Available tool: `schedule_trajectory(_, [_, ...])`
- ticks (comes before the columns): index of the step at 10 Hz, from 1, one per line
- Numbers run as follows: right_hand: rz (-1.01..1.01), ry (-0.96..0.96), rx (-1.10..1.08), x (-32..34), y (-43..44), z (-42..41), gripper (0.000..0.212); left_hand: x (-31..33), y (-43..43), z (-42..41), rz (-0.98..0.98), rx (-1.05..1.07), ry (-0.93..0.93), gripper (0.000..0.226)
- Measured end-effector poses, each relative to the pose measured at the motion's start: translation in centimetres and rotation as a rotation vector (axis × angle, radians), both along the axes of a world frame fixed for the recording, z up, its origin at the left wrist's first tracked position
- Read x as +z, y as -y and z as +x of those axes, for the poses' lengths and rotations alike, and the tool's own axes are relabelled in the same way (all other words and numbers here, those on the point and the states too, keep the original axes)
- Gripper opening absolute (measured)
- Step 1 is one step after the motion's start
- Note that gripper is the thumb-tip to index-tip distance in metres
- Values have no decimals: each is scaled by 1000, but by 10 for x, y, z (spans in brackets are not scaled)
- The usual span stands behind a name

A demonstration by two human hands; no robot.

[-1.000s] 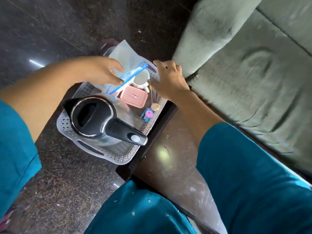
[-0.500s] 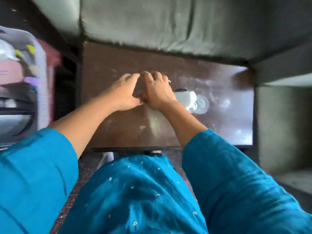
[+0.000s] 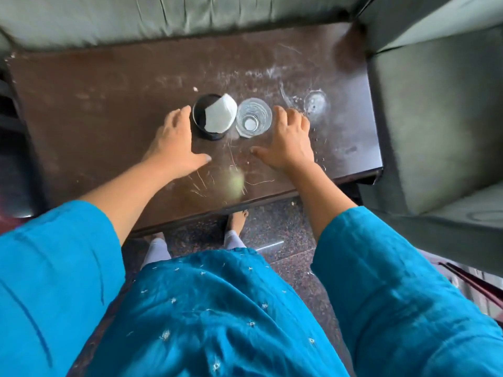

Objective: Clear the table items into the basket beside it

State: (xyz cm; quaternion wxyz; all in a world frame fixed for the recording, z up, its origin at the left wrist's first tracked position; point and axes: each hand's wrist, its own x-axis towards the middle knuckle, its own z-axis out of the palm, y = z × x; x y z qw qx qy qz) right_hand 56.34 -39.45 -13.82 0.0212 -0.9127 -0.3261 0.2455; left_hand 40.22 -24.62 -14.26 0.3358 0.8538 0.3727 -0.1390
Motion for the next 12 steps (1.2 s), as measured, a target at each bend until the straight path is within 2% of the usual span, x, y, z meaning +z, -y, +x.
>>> schedule_trajectory(2, [-83,-126,35,-46,-18,17,124,-34,-4,29,15,-45,-55,122])
schedule_trajectory(3, [-58,-207,19,-60,-27,25,128,-51,-5,47,10,-104,-76,131])
schedule_trajectory(4, [-46,-239,72,-71,-36,30,123,-66,-7,59,51,-138,-116,131])
schedule_trajectory(6, [-33,-196,96,-85,-49,35,101,-81,-13,65,220,-148,-50,104])
schedule_trajectory(8, [-8,-228,156,-82,-60,42,99,-80,-20,55,261,-127,-86,96])
schedule_trajectory(11, [-1,-240,228,-77,-70,30,95,-77,-17,48,183,-87,-53,104])
schedule_trajectory(12, [-53,-230,242,-75,-70,30,105,-75,-18,44,121,-114,-84,118])
